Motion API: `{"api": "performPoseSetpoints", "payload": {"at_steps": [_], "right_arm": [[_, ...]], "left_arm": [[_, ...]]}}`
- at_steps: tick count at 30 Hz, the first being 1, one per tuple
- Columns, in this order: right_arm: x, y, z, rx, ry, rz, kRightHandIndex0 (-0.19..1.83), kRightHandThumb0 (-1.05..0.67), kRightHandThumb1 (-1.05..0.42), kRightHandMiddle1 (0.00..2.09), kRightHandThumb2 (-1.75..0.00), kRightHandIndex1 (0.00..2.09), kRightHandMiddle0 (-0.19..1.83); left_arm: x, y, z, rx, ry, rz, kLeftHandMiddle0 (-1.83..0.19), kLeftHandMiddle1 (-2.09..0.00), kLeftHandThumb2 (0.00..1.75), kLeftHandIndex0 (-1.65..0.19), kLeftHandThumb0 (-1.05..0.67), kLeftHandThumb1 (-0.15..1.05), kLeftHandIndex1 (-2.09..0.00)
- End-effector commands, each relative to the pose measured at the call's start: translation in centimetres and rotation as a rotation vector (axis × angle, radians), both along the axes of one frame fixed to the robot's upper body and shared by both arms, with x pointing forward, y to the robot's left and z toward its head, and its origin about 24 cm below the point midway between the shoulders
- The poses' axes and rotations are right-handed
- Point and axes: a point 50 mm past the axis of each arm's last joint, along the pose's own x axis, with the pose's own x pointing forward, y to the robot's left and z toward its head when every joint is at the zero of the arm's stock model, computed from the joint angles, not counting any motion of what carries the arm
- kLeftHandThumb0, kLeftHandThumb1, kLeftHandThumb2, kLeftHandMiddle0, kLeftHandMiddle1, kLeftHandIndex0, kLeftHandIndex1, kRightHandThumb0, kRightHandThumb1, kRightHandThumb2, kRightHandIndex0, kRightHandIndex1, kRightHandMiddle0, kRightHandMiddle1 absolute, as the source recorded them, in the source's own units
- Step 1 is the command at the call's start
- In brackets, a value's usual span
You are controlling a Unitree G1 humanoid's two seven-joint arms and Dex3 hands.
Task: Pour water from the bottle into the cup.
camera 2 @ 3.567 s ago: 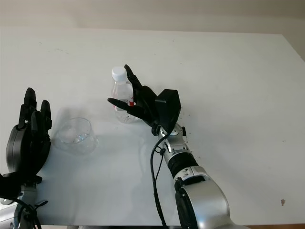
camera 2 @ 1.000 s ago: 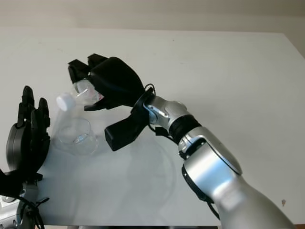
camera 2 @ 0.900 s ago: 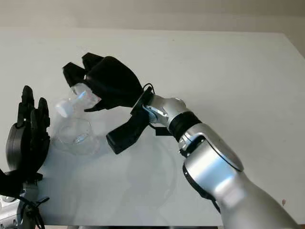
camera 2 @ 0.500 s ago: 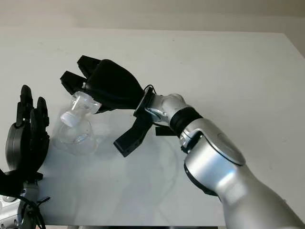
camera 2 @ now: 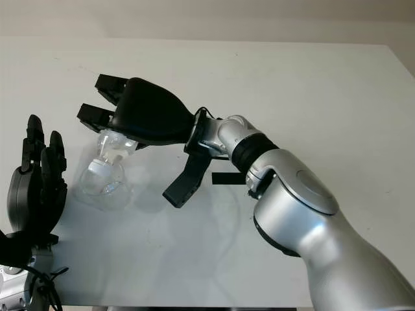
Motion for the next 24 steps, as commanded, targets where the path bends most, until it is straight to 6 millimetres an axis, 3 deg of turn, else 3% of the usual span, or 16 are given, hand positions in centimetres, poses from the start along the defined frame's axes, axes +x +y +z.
{"api": "performPoseSetpoints", "payload": {"at_steps": [1, 7, 11, 17, 24], "right_arm": [[-0.03, 0.36, 1.38, 0.002, -0.066, 0.022, 1.21, -0.47, -1.04, 1.61, -0.06, 2.09, 0.38], [0.0, 0.33, 1.47, -0.032, -0.184, 0.036, 1.21, -0.47, -1.03, 1.56, -0.05, 2.09, 0.43], [-0.02, 0.34, 1.51, -0.035, -0.196, 0.041, 1.23, -0.45, -1.05, 1.64, -0.09, 2.09, 0.41], [-0.05, 0.38, 1.69, -0.04, -0.22, 0.05, 1.22, -0.47, -1.04, 1.59, -0.07, 2.09, 0.37], [-0.24, 0.24, 1.45, 0.032, -0.124, 0.073, 1.27, -0.47, -1.05, 1.82, -0.1, 2.09, 0.42]], "left_arm": [[-0.45, -0.7, -1.82, -0.054, 0.049, 0.001, 0.19, -0.05, 0.51, 0.19, -0.78, 1.05, -0.01], [-0.41, -0.73, -1.86, -0.055, 0.048, 0.003, 0.19, -0.05, 0.5, 0.19, -0.78, 1.05, -0.01], [-0.43, -0.81, -1.89, -0.059, 0.05, 0.003, 0.18, -0.06, 0.5, 0.19, -0.79, 1.05, -0.02], [-0.4, -0.85, -1.88, -0.054, 0.048, -0.003, 0.19, -0.04, 0.51, 0.19, -0.79, 1.05, 0.0], [-0.27, -0.95, -1.93, -0.054, 0.049, -0.003, 0.19, -0.04, 0.52, 0.19, -0.79, 1.05, 0.0]]}}
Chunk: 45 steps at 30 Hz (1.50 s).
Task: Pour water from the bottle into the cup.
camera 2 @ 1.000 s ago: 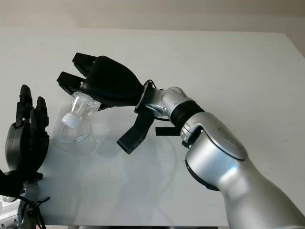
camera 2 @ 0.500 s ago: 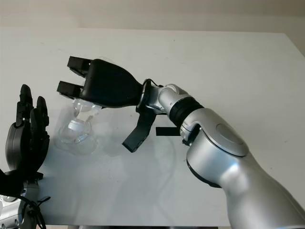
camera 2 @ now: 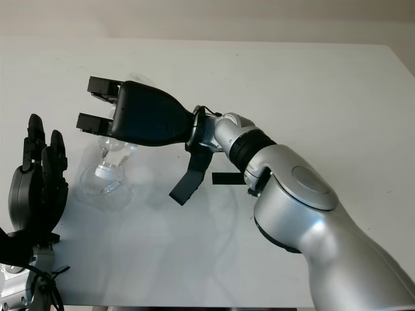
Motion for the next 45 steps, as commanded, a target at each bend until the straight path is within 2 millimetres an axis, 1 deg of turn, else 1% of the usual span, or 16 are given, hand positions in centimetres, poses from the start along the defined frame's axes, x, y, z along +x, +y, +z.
{"api": "performPoseSetpoints", "payload": {"at_steps": [1, 2, 3, 4, 6, 8, 15, 17, 20, 24, 29, 33, 36, 39, 42, 45], "right_arm": [[0.0, 0.2, 1.1, 0.063, 0.018, 0.013, 1.28, -0.48, -1.05, 1.87, -0.11, 2.09, 0.43], [0.0, 0.2, 1.0, 0.088, 0.055, 0.009, 1.28, -0.49, -1.05, 1.98, -0.14, 2.09, 0.44], [0.0, 0.1, 0.9, 0.126, 0.121, 0.007, 1.3, -0.49, -1.05, 2.04, -0.18, 2.09, 0.57], [0.0, 0.1, 0.8, 0.168, 0.212, -0.006, 1.31, -0.5, -1.05, 2.07, -0.21, 2.09, 0.77], [0.2, -0.1, 0.6, 0.261, 0.372, -0.027, 1.31, -0.49, -1.05, 2.09, -0.25, 2.09, 0.99], [0.4, -0.3, 0.6, 0.323, 0.473, -0.047, 1.29, -0.47, -1.05, 2.09, -0.28, 2.09, 1.07], [1.5, -1.9, 1.0, 0.54, 0.813, -0.093, 1.35, -0.44, -1.05, 2.09, -0.35, 2.09, 1.09], [2.1, -2.9, 0.8, 0.618, 0.966, -0.105, 1.34, -0.42, -1.05, 2.09, -0.36, 2.09, 1.09], [2.8, -4.3, 0.5, 0.697, 1.173, -0.085, 1.28, -0.41, -1.05, 2.09, -0.4, 2.09, 1.01], [3.3, -6.4, -0.5, 0.765, 1.349, -0.101, 1.2, -0.39, -1.05, 2.09, -0.44, 2.09, 0.91], [3.1, -9.0, -1.5, 0.905, 1.556, -0.06, 1.22, -0.4, -1.05, 2.09, -0.46, 2.09, 0.93], [2.1, -11.4, -1.5, 1.03, 1.729, -0.005, 1.24, -0.39, -1.05, 2.09, -0.5, 2.09, 0.95], [0.9, -13.2, -1.2, 1.11, 1.784, 0.023, 1.23, -0.38, -1.05, 2.09, -0.5, 2.09, 0.97], [-0.1, -14.4, -1.2, 1.15, 1.786, -0.002, 1.24, -0.38, -1.05, 2.09, -0.5, 2.09, 0.99], [-1.0, -15.2, -1.8, 1.107, 1.759, -0.073, 1.25, -0.38, -1.05, 2.09, -0.48, 2.09, 1.01], [-1.6, -15.9, -2.6, 1.055, 1.739, -0.142, 1.2, -0.38, -1.05, 2.09, -0.47, 2.09, 0.97]], "left_arm": [[-0.5, -0.8, -1.9, -0.049, 0.054, -0.002, 0.19, -0.03, 0.52, 0.19, -0.79, 1.05, 0.0], [-0.5, -0.8, -1.9, -0.051, 0.053, -0.003, 0.19, -0.03, 0.53, 0.19, -0.79, 1.05, 0.0], [-0.5, -0.8, -2.0, -0.055, 0.052, -0.004, 0.19, -0.03, 0.53, 0.19, -0.79, 1.05, 0.0], [-0.5, -0.7, -2.0, -0.056, 0.05, -0.004, 0.19, -0.03, 0.52, 0.19, -0.78, 1.05, 0.0], [-0.5, -0.7, -1.9, -0.054, 0.049, -0.003, 0.19, -0.04, 0.52, 0.19, -0.78, 1.05, 0.0], [-0.5, -0.6, -1.9, -0.05, 0.05, 0.0, 0.19, -0.04, 0.52, 0.19, -0.78, 1.05, 0.0], [-0.6, -0.4, -1.8, -0.039, 0.054, 0.007, 0.19, -0.04, 0.5, 0.19, -0.79, 1.05, 0.0], [-0.7, -0.3, -1.8, -0.043, 0.053, 0.007, 0.19, -0.04, 0.49, 0.19, -0.79, 1.05, 0.0], [-0.8, -0.2, -1.8, -0.045, 0.052, 0.008, 0.18, -0.05, 0.5, 0.19, -0.78, 1.05, -0.01], [-0.8, -0.2, -1.8, -0.05, 0.056, 0.007, 0.19, -0.05, 0.5, 0.19, -0.77, 1.05, -0.01], [-0.6, -0.3, -1.8, -0.041, 0.052, -0.001, 0.19, -0.05, 0.5, 0.19, -0.78, 1.05, 0.0], [-0.6, -0.2, -1.9, -0.046, 0.058, -0.009, 0.19, -0.04, 0.5, 0.19, -0.79, 1.05, 0.0], [-0.6, -0.3, -2.0, -0.056, 0.06, -0.016, 0.19, -0.04, 0.5, 0.19, -0.78, 1.05, 0.0], [-0.6, -0.4, -2.2, -0.059, 0.065, -0.018, 0.19, -0.05, 0.51, 0.19, -0.78, 1.05, 0.0], [-0.4, -0.5, -2.3, -0.069, 0.07, -0.023, 0.19, -0.04, 0.5, 0.19, -0.79, 1.05, 0.0], [-0.2, -0.5, -2.2, -0.066, 0.067, -0.028, 0.19, -0.03, 0.5, 0.19, -0.8, 1.05, 0.0]]}}
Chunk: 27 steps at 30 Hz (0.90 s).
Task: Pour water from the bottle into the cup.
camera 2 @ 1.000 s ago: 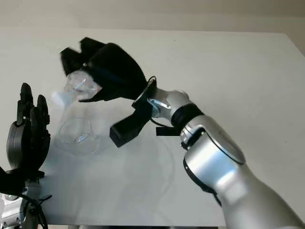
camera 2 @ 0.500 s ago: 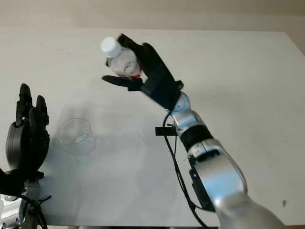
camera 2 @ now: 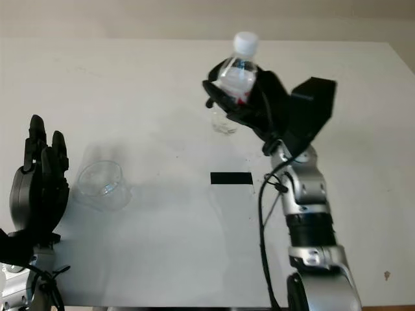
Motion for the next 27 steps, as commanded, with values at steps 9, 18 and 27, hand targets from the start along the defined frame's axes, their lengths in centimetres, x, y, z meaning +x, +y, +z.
{"api": "performPoseSetpoints", "payload": {"at_steps": [9, 18, 27], "right_arm": [[-2.3, -0.2, -1.9, -0.096, 0.054, -0.019, 1.11, -0.41, -1.05, 2.09, -0.47, 2.09, 0.85], [-3.0, 0.4, -2.2, -0.098, 0.123, 0.033, 1.1, -0.42, -1.05, 2.09, -0.5, 2.09, 0.84], [-2.9, 0.7, -2.7, -0.015, 0.208, 0.057, 1.18, -0.44, -1.05, 2.09, -0.49, 2.09, 0.91]], "left_arm": [[-0.7, -0.2, -1.5, -0.036, 0.057, -0.008, 0.19, -0.01, 0.49, 0.19, -0.8, 1.05, 0.0], [-0.7, -0.1, -1.5, -0.035, 0.057, -0.007, 0.19, -0.03, 0.52, 0.19, -0.78, 1.05, 0.0], [-0.8, 0.0, -1.5, -0.033, 0.056, -0.013, 0.19, -0.04, 0.52, 0.19, -0.78, 1.05, 0.0]]}}
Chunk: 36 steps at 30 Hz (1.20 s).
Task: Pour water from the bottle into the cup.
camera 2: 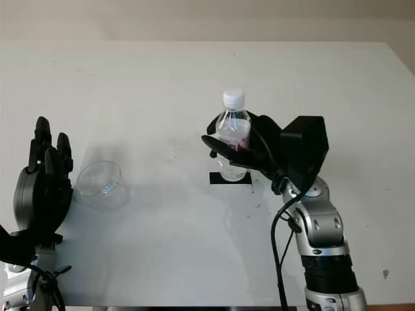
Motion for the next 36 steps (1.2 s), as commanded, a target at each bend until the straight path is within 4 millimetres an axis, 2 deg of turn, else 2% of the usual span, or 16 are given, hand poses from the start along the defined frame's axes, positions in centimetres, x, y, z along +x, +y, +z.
{"api": "performPoseSetpoints", "payload": {"at_steps": [1, 10, 28, 36], "right_arm": [[0.1, 0.1, 0.6, 0.018, -0.02, 0.004, 1.18, -0.44, -1.05, 2.09, -0.49, 2.09, 0.92], [1.2, 0.5, -0.9, 0.077, 0.022, -0.028, 1.26, -0.47, -1.05, 2.09, -0.5, 2.09, 1.01], [1.4, 0.7, -1.1, 0.07, -0.033, 0.013, 1.23, -0.44, -1.05, 2.09, -0.51, 2.09, 1.0], [0.7, 0.9, -1.3, 0.006, -0.09, 0.086, 1.07, -0.44, -1.05, 2.09, -0.46, 2.09, 0.88]], "left_arm": [[-0.8, 0.0, -1.5, -0.028, 0.051, 0.006, 0.19, -0.04, 0.52, 0.19, -0.77, 1.05, 0.0], [-0.8, 0.4, -1.3, -0.01, 0.047, -0.007, 0.19, 0.0, 0.56, 0.19, -0.76, 1.05, 0.0], [-0.8, 0.7, -1.2, -0.019, 0.046, 0.014, 0.19, -0.02, 0.57, 0.19, -0.75, 1.05, 0.0], [-0.8, 0.7, -1.2, -0.021, 0.043, 0.011, 0.19, -0.02, 0.58, 0.19, -0.75, 1.05, 0.0]]}}
